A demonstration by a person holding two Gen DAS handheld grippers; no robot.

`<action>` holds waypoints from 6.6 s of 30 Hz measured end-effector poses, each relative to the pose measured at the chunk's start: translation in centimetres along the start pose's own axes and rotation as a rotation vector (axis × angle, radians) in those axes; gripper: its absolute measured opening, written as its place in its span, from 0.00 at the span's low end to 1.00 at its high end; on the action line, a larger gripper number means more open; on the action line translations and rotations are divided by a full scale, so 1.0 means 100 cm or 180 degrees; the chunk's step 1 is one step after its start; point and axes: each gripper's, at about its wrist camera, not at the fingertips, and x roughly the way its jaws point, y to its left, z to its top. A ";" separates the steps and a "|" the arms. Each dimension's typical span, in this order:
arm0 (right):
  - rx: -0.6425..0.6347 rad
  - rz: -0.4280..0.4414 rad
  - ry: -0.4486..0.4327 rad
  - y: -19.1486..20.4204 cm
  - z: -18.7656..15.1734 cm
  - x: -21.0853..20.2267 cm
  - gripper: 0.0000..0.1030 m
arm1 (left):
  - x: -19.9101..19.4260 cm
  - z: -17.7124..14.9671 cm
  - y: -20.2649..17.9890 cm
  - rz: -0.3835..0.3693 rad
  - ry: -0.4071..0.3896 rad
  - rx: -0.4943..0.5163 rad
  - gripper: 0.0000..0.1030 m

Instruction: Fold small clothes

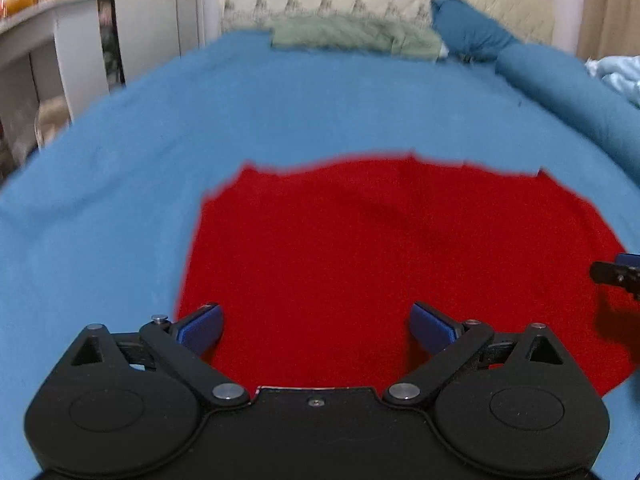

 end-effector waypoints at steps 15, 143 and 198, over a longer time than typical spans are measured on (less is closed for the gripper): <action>-0.0044 0.0098 -0.0440 -0.031 0.012 -0.085 0.95 | -0.077 0.027 -0.022 -0.0044 -0.0409 0.0245 1.00; 0.0893 0.1197 0.0849 0.099 0.033 0.046 0.89 | 0.012 0.022 0.130 -0.1018 0.0407 -0.0929 0.86; 0.0683 0.0446 0.0374 -0.013 -0.131 -0.163 0.80 | -0.120 -0.119 -0.059 -0.0577 0.0210 -0.0107 0.70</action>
